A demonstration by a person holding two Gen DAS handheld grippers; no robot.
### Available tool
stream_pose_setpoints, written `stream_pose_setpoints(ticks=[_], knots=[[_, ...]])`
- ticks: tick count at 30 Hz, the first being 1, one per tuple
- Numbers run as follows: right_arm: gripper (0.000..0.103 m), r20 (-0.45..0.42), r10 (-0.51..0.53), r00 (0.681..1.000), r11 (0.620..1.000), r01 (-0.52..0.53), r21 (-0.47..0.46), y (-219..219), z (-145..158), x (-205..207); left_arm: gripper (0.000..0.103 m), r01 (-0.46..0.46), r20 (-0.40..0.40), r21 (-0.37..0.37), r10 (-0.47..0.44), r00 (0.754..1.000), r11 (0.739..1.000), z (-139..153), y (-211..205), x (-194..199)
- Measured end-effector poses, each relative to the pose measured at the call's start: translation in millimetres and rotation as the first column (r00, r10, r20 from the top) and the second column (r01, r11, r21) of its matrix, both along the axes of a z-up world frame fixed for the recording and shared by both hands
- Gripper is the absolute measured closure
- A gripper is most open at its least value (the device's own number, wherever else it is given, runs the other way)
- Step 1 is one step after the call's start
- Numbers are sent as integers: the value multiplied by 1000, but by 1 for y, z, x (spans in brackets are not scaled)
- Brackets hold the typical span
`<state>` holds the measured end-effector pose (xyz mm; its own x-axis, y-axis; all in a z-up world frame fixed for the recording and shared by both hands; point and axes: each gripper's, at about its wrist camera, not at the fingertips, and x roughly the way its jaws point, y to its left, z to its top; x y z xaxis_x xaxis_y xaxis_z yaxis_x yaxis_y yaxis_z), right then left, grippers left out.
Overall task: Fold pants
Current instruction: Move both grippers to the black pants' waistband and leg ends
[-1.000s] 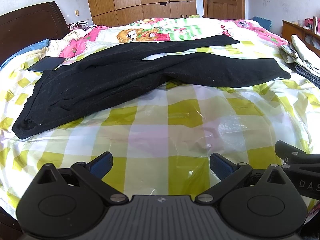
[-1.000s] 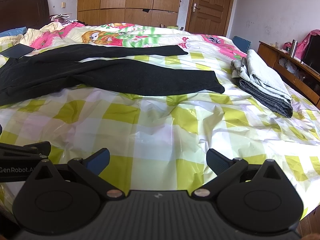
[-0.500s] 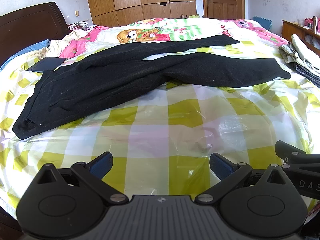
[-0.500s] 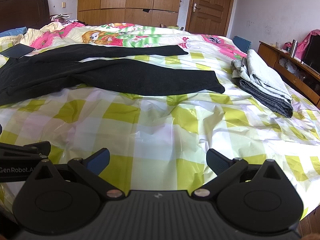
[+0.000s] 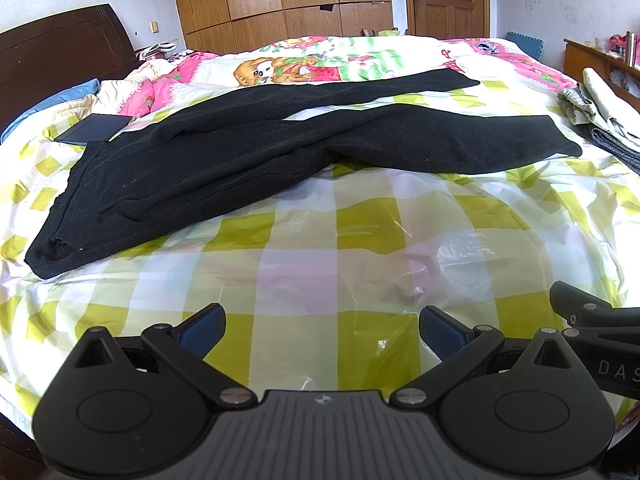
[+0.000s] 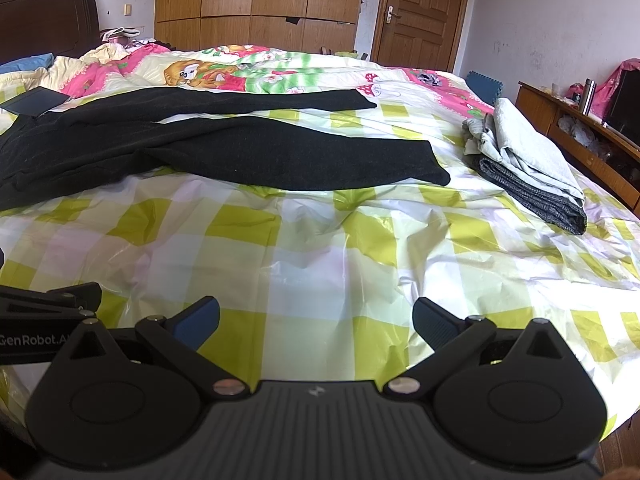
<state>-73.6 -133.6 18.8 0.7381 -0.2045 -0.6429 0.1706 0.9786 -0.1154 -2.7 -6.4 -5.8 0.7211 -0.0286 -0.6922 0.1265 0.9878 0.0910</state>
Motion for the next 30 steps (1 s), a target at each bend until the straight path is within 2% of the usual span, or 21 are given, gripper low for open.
stream_pose_setpoints(ticks=[5, 10, 13, 17, 20, 22, 24, 27, 30], knots=[[1, 0, 5, 1000, 1000, -5, 2, 0, 0, 0, 0, 0, 1, 0, 0, 1000, 1000, 0, 0, 0], [1, 18, 6, 1000, 998, -7, 59, -13, 9, 13, 0, 28, 9, -5, -28, 1000, 1000, 5, -1, 5], [1, 31, -12, 999, 997, 10, 82, -31, 13, 31, 0, 53, 35, -4, -53, 998, 999, 10, -7, 18], [3, 19, -90, 996, 981, 85, 176, -73, 12, 71, 0, 107, 62, 16, -107, 992, 994, 13, -23, 48], [11, 1, -138, 990, 939, 131, 317, -115, 7, 108, 0, 155, 98, 31, -158, 983, 987, 13, -37, 78], [23, -24, -158, 987, 903, 154, 400, -139, 1, 136, 0, 187, 111, 41, -190, 975, 982, 10, -46, 101], [26, -35, -189, 981, 873, 184, 452, -159, -4, 162, 0, 228, 129, 41, -232, 964, 973, 9, -57, 125], [26, -70, -240, 968, 851, 244, 465, -180, -20, 194, 0, 282, 154, 43, -285, 946, 959, 7, -74, 156], [29, -101, -301, 948, 775, 305, 554, -201, -37, 211, 0, 332, 158, 55, -336, 928, 942, 4, -95, 181]])
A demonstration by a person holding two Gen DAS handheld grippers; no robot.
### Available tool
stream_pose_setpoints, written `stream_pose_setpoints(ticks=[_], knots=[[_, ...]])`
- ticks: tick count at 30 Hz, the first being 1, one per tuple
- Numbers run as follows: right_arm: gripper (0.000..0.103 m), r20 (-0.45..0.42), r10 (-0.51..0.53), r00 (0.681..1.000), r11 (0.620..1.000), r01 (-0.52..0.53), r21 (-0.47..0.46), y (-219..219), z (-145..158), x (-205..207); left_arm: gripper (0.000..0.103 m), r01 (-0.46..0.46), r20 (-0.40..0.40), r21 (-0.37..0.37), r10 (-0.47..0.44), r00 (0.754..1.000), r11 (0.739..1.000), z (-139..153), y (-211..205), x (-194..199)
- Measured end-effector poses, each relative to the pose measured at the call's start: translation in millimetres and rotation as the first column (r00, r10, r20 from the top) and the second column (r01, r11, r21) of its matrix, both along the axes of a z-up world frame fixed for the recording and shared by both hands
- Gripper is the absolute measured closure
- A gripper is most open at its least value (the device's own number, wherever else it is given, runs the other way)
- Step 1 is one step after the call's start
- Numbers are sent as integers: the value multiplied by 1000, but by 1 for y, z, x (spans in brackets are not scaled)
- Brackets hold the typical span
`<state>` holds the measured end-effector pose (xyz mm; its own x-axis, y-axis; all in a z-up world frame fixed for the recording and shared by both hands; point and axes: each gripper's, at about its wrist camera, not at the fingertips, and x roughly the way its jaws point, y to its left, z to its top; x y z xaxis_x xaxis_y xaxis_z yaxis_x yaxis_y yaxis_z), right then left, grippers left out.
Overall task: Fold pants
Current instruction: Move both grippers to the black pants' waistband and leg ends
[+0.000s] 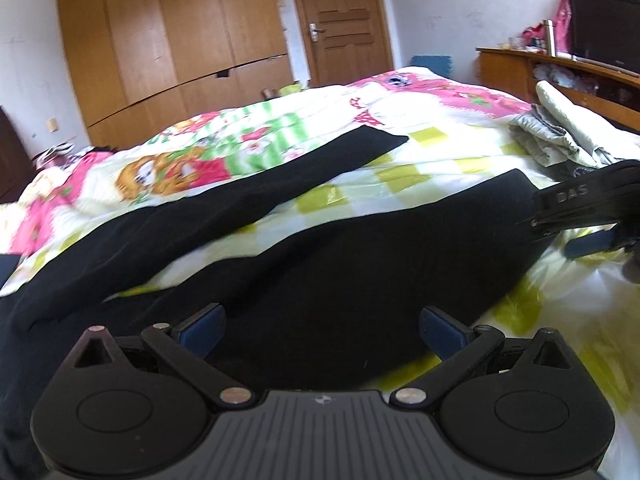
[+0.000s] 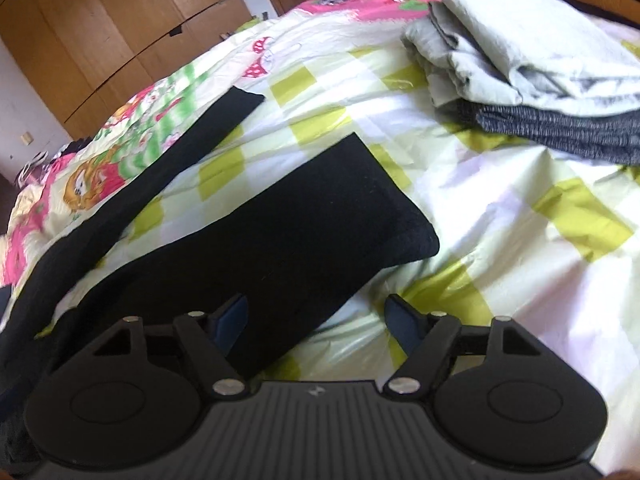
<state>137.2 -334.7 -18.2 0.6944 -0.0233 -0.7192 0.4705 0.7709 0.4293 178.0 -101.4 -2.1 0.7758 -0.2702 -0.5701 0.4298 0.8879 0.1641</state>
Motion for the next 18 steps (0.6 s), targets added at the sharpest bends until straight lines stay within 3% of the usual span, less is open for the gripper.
stream_pose_setpoints(ticks=[2, 3, 4, 6, 11, 13, 16, 18], knots=[[36, 14, -48, 999, 998, 47, 41, -8, -1, 5, 0, 31, -9, 15, -30, 999, 999, -3, -13, 12], [49, 10, -81, 997, 994, 80, 68, -13, 0, 7, 0, 44, -21, 20, -43, 999, 999, -5, -19, 17], [70, 8, -102, 995, 990, 101, 96, -17, 0, 8, 0, 55, -40, 25, -54, 998, 998, -7, -24, 22], [97, 21, -119, 993, 971, 112, 213, -30, -1, 11, 0, 72, -84, 33, -69, 994, 997, -9, -32, 31], [98, 13, -61, 998, 978, 57, 198, -49, 27, 16, 0, 111, -187, 41, -101, 977, 993, -12, -49, 45], [99, -20, -39, 999, 984, 42, 173, -58, 37, 13, 0, 141, -245, 2, -136, 960, 990, -14, -57, 49], [99, -135, -26, 991, 996, 38, 87, -68, 35, 7, 0, 170, -329, -80, -187, 926, 982, -16, -71, 51], [98, -240, 17, 971, 999, -9, 34, -66, 25, 7, 0, 187, -368, -93, -208, 906, 978, -22, -81, 49]])
